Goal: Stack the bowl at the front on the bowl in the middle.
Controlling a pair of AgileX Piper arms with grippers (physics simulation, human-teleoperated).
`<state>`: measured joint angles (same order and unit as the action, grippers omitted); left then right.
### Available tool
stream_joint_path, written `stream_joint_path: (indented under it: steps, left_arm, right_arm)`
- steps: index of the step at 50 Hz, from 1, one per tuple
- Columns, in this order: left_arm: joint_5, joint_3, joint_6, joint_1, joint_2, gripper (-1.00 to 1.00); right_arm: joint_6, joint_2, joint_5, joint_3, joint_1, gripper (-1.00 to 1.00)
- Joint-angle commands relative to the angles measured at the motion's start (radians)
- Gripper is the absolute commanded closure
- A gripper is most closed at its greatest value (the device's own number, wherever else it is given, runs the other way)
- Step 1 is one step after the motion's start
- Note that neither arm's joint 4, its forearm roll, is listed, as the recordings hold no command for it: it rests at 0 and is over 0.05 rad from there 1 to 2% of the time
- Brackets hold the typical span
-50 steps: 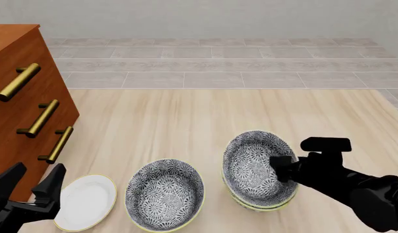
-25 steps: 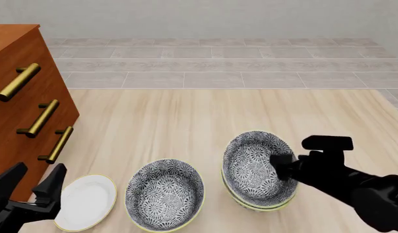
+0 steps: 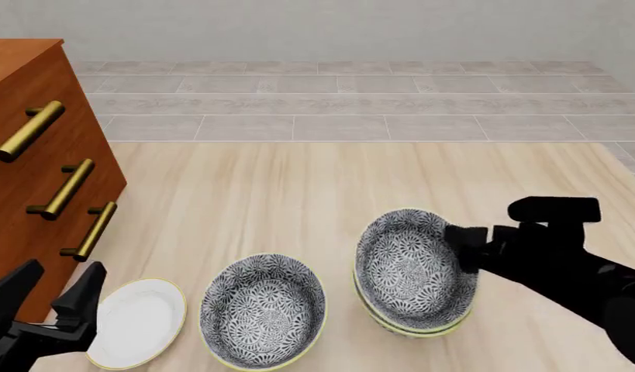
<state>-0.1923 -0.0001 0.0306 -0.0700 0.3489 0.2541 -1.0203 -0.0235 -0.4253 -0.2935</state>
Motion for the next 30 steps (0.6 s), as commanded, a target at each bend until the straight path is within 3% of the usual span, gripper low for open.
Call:
stream_joint_path:
  steps: [1, 8, 16, 30]
  left_arm:
    - [0.001, 0.000, 0.010, 0.010, -0.006, -1.00]
    - [0.005, 0.000, 0.008, 0.011, -0.010, -1.00]
    - [0.000, 0.000, 0.007, 0.010, -0.004, -1.00]
    - [0.001, 0.000, 0.007, 0.007, -0.005, -1.00]
  right_arm:
    - [-0.055, 0.161, -0.146, -0.070, 0.001, -1.00]
    - [-0.099, 0.256, -0.190, -0.082, 0.014, -1.00]
    - [-0.076, 0.360, -0.252, -0.090, -0.008, -1.00]
    - [-0.096, 0.557, -0.358, -0.143, 0.027, -1.00]
